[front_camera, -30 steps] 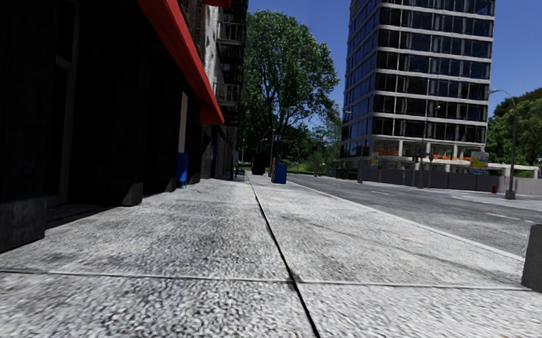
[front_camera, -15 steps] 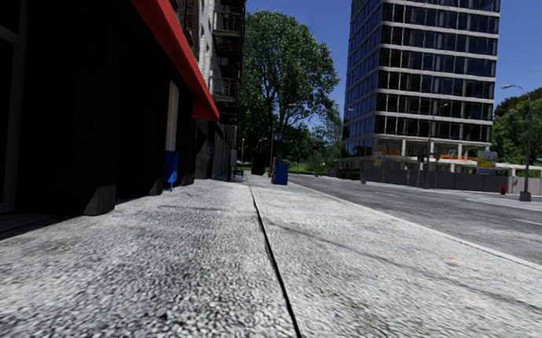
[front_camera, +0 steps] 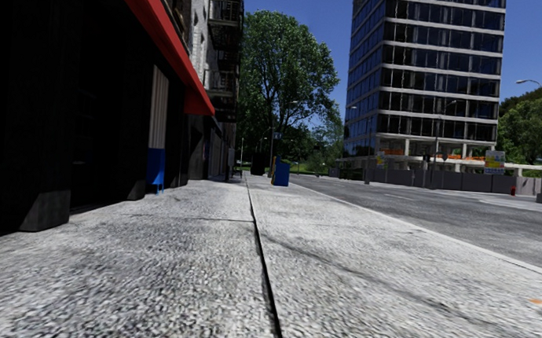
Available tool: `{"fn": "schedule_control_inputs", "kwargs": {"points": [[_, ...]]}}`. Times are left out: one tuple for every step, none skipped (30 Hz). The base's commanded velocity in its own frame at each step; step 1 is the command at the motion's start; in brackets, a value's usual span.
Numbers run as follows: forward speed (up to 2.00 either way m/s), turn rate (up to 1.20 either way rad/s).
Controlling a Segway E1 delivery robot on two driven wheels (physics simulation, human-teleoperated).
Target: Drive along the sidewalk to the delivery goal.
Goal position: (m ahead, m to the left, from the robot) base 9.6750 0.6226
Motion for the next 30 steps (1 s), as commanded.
{"fn": "schedule_control_inputs", "kwargs": {"points": [[2.0,0.0],[2.0,0.0],[2.0,0.0],[2.0,0.0],[2.0,0.0],[2.0,0.0],[2.0,0.0],[2.0,0.0],[2.0,0.0],[2.0,0.0],[2.0,0.0],[2.0,0.0],[2.0,0.0],[2.0,0.0],[2.0,0.0],[2.0,0.0],[2.0,0.0],[2.0,0.0],[2.0,0.0],[2.0,0.01],[2.0,0.11],[2.0,0.23],[2.0,0.28],[2.0,0.28],[2.0,0.29],[2.0,0.3],[2.0,0.19],[2.0,0.04],[2.0,0.04],[2.0,0.0]]}}
